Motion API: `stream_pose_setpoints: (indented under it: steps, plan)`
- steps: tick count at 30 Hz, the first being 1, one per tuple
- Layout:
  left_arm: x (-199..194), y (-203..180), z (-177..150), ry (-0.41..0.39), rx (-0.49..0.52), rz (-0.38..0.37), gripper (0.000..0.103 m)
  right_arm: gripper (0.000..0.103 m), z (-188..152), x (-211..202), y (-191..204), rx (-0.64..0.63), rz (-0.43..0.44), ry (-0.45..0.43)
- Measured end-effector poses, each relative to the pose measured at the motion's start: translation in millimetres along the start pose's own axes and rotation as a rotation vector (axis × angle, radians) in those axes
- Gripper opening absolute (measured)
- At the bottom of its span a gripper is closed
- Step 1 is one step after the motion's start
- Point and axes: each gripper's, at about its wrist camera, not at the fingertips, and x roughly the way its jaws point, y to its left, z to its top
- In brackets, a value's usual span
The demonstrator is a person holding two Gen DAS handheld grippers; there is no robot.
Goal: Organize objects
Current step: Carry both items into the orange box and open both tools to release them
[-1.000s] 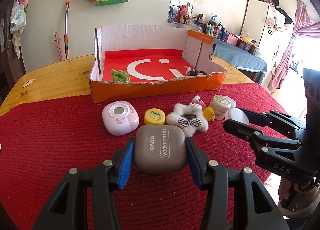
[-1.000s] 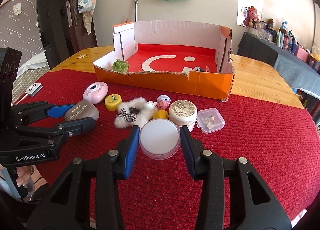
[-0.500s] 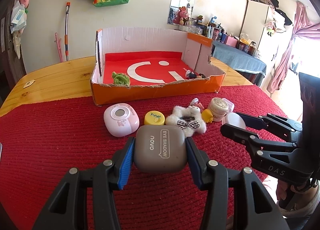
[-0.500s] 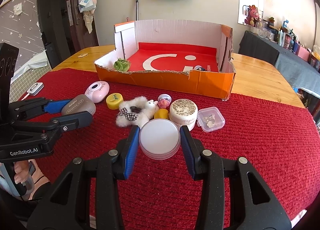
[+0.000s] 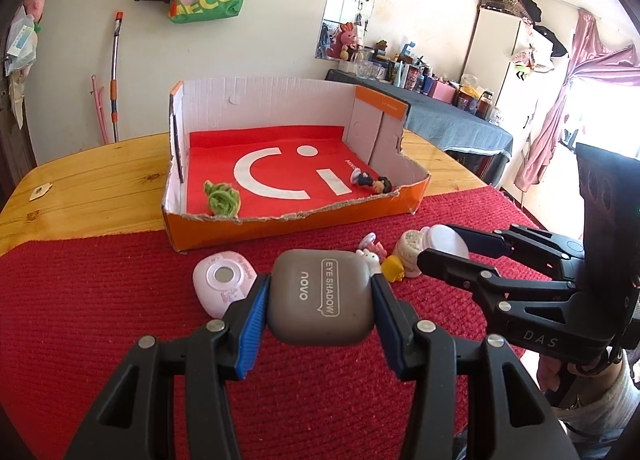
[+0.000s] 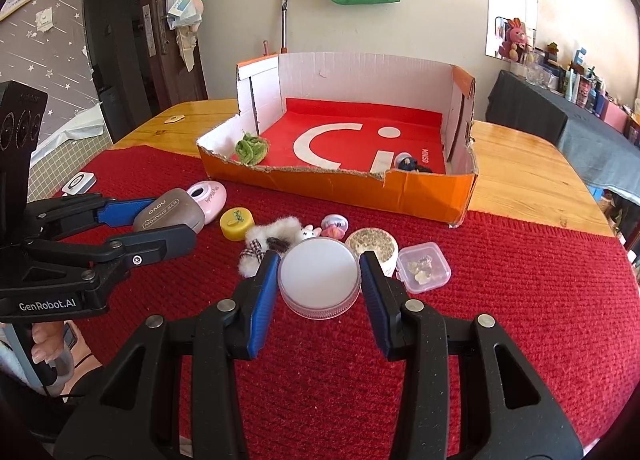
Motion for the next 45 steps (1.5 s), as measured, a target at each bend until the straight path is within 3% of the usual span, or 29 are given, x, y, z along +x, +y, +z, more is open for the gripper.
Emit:
stream_pose_setpoints:
  steps: [8, 16, 27, 45]
  plan:
    - [19, 3, 45, 0.019, 0.07, -0.034, 0.052, 0.04, 51, 14, -22, -0.029, 0.052, -0.008]
    - [57, 5, 77, 0.096, 0.141, -0.04, 0.052, 0.04, 83, 56, -43, -0.052, 0.095, 0.084]
    - [100, 15, 91, 0.217, 0.182, -0.044, 0.052, 0.04, 91, 103, -54, -0.076, 0.146, 0.226]
    - [143, 29, 97, 0.383, 0.219, -0.055, 0.052, 0.04, 91, 140, -52, -0.134, 0.178, 0.385]
